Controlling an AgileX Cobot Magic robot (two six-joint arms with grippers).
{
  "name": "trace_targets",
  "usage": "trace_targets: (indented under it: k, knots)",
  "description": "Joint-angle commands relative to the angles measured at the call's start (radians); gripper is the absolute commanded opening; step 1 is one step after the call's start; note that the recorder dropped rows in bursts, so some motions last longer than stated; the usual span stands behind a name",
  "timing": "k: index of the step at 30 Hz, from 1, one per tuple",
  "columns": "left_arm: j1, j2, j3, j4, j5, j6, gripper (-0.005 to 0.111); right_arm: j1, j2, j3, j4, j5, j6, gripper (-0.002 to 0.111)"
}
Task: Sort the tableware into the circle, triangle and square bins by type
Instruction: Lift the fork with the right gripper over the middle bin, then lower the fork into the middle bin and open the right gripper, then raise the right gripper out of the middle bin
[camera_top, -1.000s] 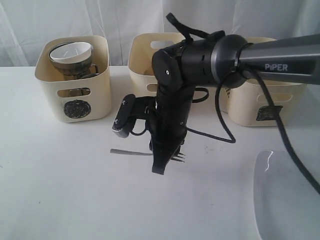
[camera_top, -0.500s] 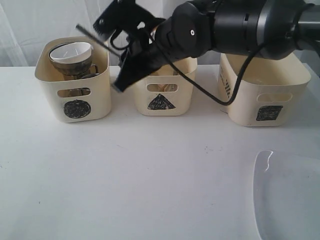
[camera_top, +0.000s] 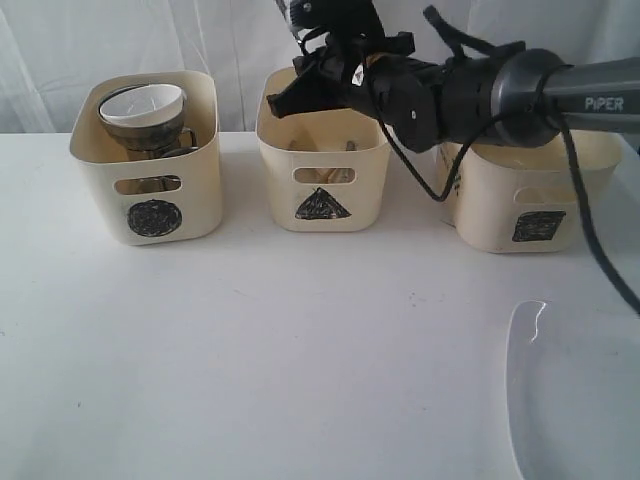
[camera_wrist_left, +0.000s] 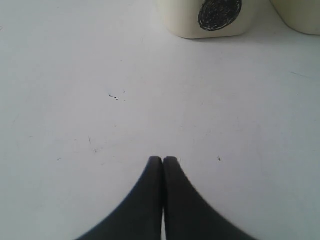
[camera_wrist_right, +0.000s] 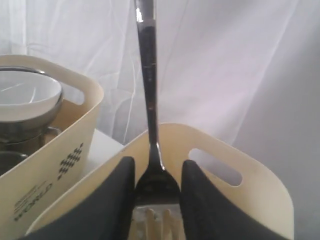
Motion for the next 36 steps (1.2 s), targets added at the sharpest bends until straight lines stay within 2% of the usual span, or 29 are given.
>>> trace_targets:
  k: [1,5,8,15,17,24,30,33,36]
  knots:
    - [-0.006,-0.004,0.003,-0.004,0.0,-0.003,0.0,-0.029,0.088,0.0,-0.002,-0.166,-0.033,0.0]
    - [-0.006,-0.004,0.003,-0.004,0.0,-0.003,0.0,-0.042,0.133,-0.002,0.065,-0.192,-0.042,0.003]
    - [-0.006,-0.004,0.003,-0.004,0.0,-0.003,0.0,-0.044,0.145,-0.002,0.145,-0.19,-0.042,0.014]
    - [-0.006,-0.004,0.003,-0.004,0.0,-0.003,0.0,-0.044,0.145,-0.002,0.199,-0.183,-0.028,0.051]
    - [-0.006,-0.004,0.003,-0.004,0.0,-0.003,0.0,-0.044,0.145,-0.002,0.228,-0.172,-0.018,0.056]
    - [-0.006,-0.004,0.003,-0.004,0.0,-0.003,0.0,-0.044,0.134,-0.002,0.258,-0.083,-0.011,0.057]
    - [-0.006,-0.004,0.003,-0.004,0.0,-0.003,0.0,-0.044,-0.026,-0.002,0.272,0.124,0.008,0.056]
    - [-0.006,-0.004,0.003,-0.004,0.0,-0.003,0.0,-0.049,-0.166,-0.002,0.27,0.296,-0.05,0.052]
    - [-0.006,-0.004,0.003,-0.004,0.0,-0.003,0.0,-0.08,-0.291,0.0,0.185,0.549,-0.11,0.039]
